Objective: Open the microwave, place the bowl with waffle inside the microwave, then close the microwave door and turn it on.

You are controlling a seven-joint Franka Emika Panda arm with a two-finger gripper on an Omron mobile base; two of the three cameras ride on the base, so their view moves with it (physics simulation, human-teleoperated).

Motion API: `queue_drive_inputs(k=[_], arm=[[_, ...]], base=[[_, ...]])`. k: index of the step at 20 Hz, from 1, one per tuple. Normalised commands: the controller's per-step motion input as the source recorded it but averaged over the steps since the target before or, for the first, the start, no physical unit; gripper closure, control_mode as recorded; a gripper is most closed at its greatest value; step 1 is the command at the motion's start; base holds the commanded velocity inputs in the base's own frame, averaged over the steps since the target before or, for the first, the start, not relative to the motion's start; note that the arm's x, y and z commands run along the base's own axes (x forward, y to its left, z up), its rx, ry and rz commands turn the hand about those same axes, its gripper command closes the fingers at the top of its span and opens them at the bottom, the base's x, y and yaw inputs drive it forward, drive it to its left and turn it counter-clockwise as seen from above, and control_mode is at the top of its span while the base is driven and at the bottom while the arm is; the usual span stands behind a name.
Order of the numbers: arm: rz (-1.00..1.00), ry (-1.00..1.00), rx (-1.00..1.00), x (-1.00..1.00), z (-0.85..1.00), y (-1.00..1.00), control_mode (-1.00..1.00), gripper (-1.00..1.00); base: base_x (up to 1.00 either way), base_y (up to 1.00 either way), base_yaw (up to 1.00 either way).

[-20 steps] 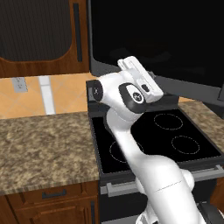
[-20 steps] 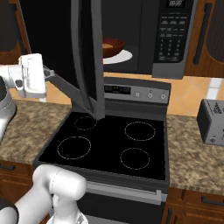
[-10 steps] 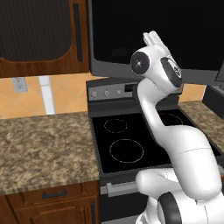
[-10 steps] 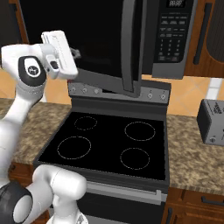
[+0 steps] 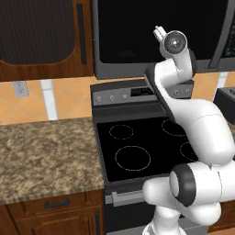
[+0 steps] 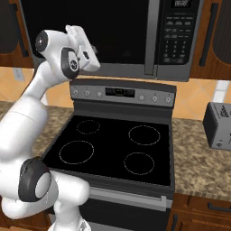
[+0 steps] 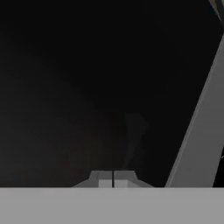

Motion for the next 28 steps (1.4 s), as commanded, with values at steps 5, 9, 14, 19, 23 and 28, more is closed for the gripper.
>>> queue_drive_inputs(k=[5,9,14,19,23,28], arm=[[0.29,0.05,0.15,1.0,-0.12,-0.13,-1.0,1.0],[0.3,0.01,0.17,1.0,-0.16,-0.11,-1.0,1.0],[0.24,0.0,0.12,-0.05,0.04,-0.49,-1.0,1.0],[0.04,0.0,0.13,-1.0,0.25,-0.83,-1.0,1.0],[0.0,0.0,0.25,-0.98,0.07,-1.0,-1.0,1.0],[0.0,0.0,0.35,-0.32,0.0,-0.87,-1.0,1.0]], base=[[0.0,0.0,0.0],[0.0,0.0,0.0],[0.0,0.0,0.0],[0.0,0.0,0.0],[0.0,0.0,0.0],[0.0,0.0,0.0]])
